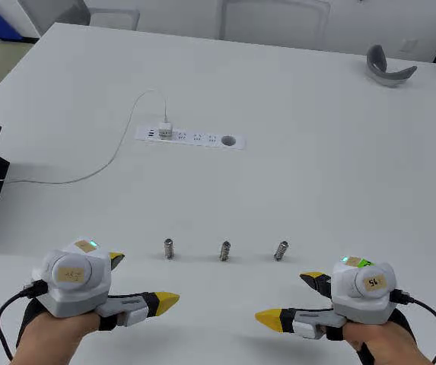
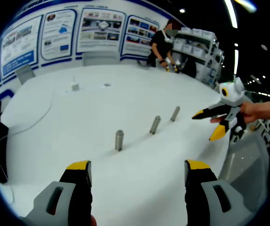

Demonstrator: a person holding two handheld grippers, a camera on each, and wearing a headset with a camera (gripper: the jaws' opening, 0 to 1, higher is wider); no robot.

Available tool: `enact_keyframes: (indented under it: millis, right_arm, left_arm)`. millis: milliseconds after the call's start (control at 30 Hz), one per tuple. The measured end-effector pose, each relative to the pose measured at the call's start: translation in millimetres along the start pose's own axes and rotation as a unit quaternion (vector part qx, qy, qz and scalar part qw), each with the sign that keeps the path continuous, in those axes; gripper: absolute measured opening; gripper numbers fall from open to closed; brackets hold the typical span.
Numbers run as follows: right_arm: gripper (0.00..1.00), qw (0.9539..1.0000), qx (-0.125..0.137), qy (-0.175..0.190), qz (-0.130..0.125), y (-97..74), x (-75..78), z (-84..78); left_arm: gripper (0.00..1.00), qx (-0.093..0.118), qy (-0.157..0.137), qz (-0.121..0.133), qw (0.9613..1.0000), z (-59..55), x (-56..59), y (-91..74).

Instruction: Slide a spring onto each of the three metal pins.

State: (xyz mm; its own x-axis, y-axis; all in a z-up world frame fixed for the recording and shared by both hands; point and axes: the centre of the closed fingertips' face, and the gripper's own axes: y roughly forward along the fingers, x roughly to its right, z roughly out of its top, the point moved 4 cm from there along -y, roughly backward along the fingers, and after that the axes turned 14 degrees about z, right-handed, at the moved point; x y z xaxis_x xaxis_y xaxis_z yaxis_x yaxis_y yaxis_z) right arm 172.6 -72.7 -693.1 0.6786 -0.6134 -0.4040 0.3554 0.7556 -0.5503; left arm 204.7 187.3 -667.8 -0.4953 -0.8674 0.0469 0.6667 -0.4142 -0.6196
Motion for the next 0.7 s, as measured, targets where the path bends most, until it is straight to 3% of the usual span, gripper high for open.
enact_keyframes:
  millis: [700]
  right_arm:
    - [0.84,0.9999,0.006,0.008,-0.004,-4.7,2.1,-1.5]
  left_arm:
    - [0.82,-0.001,0.002,-0.002,1.0000,0.7,1.8,-0.6]
